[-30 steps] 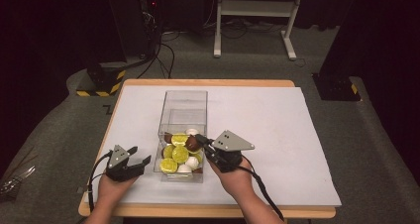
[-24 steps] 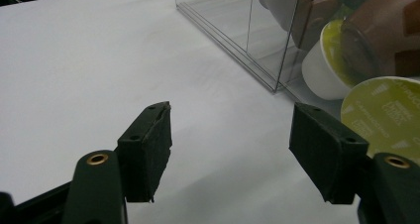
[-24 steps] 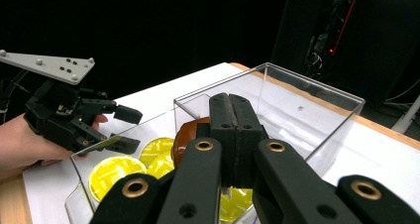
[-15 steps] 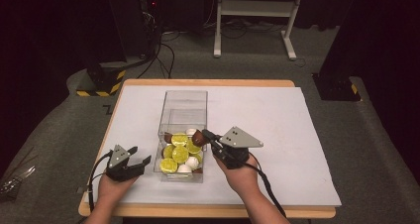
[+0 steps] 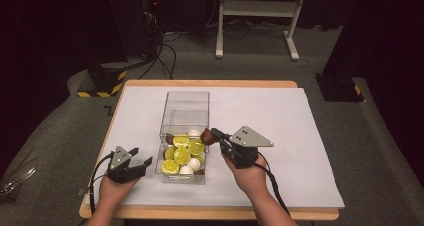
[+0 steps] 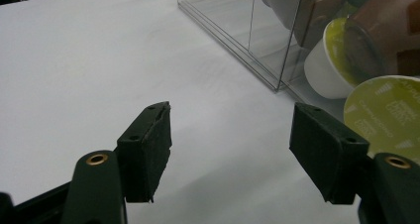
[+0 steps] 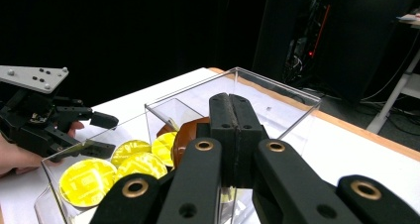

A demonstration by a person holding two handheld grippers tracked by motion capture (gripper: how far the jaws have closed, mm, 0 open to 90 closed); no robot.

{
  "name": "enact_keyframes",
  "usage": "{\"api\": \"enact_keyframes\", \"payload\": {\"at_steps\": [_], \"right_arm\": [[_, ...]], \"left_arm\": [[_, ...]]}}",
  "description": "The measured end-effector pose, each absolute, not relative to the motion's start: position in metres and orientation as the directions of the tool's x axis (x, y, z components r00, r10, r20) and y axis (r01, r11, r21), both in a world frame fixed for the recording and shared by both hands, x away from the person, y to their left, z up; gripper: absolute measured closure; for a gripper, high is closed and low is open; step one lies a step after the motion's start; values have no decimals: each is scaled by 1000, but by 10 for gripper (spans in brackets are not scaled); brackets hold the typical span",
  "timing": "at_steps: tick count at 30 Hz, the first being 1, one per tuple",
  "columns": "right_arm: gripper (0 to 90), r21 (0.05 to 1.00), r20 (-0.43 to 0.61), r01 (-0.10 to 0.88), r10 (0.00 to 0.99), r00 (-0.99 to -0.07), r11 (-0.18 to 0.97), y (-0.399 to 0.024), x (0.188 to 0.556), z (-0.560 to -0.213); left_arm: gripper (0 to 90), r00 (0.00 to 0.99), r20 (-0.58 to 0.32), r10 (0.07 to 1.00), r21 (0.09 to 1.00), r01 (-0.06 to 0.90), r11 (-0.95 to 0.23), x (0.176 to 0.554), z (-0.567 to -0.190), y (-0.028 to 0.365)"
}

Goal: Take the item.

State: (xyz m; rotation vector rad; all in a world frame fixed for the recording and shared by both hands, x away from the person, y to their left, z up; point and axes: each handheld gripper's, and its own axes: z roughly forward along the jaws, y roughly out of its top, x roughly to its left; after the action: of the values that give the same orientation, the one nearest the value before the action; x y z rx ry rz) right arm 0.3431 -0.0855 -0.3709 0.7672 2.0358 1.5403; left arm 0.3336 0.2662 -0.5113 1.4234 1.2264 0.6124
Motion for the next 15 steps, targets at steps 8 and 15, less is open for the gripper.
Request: {"api": "enact_keyframes", "payload": {"at_steps": [8, 15], "right_arm": [[900, 967, -30, 156, 697, -717, 202, -96, 343, -371], [900, 965, -35, 161, 712, -701, 206, -105, 345, -374]], "left_arm": [[327, 331, -260, 907, 930, 340, 143, 334, -511, 266], [327, 332, -261, 907, 929, 341, 143, 334, -511, 266]]}}
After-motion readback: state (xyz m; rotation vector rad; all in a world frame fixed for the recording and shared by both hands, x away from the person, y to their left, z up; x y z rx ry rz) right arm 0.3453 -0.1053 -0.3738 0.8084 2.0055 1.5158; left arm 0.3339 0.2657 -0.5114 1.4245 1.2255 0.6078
